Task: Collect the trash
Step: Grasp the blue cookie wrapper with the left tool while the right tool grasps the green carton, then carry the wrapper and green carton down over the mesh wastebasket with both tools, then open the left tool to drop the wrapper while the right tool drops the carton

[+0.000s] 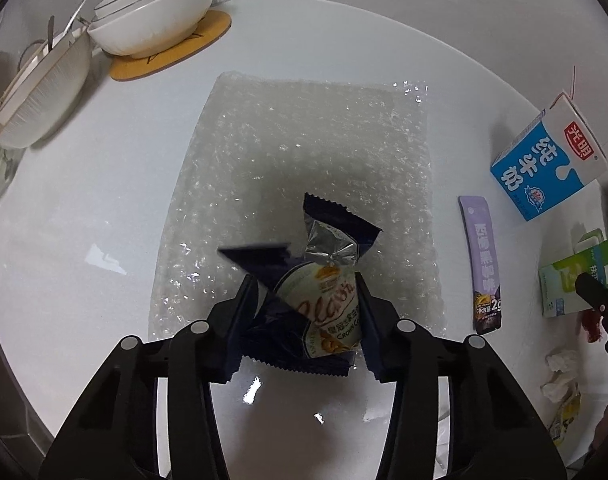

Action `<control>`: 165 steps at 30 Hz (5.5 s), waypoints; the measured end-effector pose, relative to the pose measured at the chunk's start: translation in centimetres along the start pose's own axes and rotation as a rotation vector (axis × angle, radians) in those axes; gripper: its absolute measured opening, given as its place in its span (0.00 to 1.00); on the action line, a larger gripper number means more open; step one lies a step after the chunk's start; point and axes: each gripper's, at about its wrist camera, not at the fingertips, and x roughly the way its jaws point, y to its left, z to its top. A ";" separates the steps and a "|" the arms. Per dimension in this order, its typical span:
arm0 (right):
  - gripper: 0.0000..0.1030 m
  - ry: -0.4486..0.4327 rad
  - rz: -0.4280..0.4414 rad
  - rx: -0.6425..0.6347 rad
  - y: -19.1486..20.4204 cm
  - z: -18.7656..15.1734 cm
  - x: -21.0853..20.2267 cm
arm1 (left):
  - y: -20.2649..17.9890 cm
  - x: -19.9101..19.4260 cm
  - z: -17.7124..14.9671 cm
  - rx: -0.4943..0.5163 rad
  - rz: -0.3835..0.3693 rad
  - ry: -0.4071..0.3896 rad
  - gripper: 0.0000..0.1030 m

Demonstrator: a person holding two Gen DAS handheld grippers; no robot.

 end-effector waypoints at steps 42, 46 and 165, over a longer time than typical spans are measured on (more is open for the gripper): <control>0.43 -0.221 -0.042 0.093 2.5 -10.9 -16.4 | -3.4 -17.3 -11.4 0.139 -0.157 -0.205 0.40; 0.43 -0.227 -0.038 0.110 3.1 -12.4 -17.5 | -3.0 -18.3 -12.8 0.150 -0.172 -0.209 0.40; 0.43 0.109 -0.024 0.217 6.2 -34.9 -3.0 | -2.3 1.8 -35.1 0.206 -0.160 0.056 0.94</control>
